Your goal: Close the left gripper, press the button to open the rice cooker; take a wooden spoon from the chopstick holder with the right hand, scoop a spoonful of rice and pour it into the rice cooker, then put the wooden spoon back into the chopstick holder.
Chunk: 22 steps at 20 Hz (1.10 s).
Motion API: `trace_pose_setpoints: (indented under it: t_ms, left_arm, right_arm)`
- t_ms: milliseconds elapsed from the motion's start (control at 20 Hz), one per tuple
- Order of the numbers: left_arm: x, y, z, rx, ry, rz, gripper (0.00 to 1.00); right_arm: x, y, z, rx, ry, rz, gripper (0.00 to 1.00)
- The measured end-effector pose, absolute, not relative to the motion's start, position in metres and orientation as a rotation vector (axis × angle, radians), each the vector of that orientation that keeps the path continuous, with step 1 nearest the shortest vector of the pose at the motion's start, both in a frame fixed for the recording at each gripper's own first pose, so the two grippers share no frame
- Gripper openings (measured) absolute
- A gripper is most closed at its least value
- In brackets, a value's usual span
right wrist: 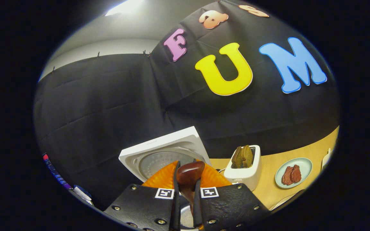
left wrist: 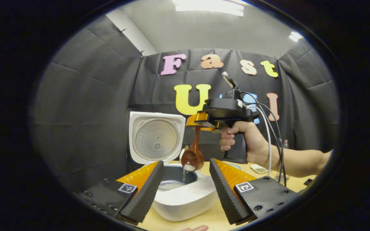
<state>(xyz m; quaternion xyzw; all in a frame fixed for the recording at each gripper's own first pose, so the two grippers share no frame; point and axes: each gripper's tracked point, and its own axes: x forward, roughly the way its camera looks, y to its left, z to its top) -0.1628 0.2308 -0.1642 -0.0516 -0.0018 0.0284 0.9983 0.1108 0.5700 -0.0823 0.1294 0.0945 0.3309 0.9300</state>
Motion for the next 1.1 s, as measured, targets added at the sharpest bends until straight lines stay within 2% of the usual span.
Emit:
trace_pose_setpoints:
  t_ms: [1100]
  left_arm:
    - [-0.173, 0.23, -0.158, -0.107, -0.023, 0.063, 0.96]
  right_arm:
    - [0.11, 0.602, -0.085, 0.054, 0.143, 0.673, 0.16]
